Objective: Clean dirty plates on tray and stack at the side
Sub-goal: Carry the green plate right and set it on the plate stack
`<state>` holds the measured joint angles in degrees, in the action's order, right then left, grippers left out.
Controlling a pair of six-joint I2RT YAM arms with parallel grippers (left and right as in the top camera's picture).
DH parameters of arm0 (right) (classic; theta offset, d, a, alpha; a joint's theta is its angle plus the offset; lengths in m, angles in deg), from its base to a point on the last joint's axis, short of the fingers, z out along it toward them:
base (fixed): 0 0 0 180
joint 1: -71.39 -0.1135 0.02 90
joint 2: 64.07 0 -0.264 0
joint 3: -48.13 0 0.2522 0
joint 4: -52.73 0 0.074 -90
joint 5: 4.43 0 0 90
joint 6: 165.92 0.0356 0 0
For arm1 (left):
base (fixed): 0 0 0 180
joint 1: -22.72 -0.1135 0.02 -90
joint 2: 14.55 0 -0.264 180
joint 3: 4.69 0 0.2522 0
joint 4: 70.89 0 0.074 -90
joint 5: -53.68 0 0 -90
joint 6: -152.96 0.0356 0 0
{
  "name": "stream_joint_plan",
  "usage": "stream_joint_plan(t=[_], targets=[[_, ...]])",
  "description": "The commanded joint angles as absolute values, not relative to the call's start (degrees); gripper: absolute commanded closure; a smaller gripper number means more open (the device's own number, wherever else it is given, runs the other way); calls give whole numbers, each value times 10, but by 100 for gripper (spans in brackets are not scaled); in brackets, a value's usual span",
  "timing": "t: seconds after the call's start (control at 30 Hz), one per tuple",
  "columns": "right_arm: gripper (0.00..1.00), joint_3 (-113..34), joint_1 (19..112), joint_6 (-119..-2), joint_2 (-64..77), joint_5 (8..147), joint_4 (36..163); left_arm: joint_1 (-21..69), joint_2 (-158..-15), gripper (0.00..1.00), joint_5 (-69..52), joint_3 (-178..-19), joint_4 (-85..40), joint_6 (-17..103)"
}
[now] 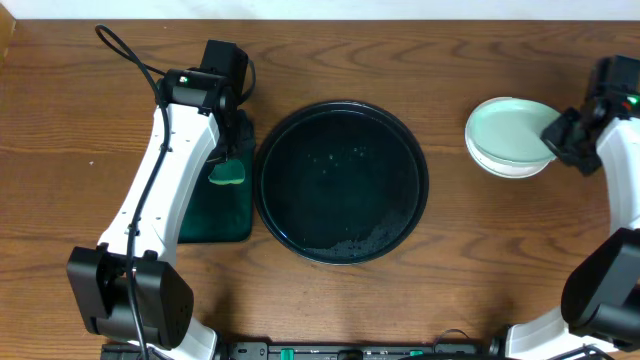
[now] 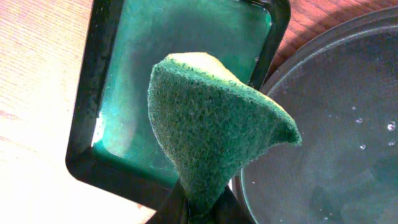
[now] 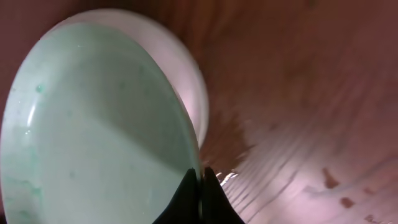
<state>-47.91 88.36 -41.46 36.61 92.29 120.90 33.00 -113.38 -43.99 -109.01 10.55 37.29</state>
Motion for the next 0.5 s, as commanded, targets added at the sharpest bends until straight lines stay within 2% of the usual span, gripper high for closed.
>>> stream_joint_plan(t=[0.0, 0.37, 0.43, 0.47], targets=[[99, -451, 907, -423, 367, 951, 1196, 327, -1136, 93, -445, -1087, 108, 376], [98, -409, 908, -437, 424, 900, 1127, 327, -1136, 93, -445, -1087, 110, 376], [87, -409, 904, -439, 436, 878, 1110, 327, -1136, 93, -445, -1087, 113, 376], [78, -409, 902, -446, 441, 861, 1096, 327, -1136, 93, -445, -1087, 115, 376]])
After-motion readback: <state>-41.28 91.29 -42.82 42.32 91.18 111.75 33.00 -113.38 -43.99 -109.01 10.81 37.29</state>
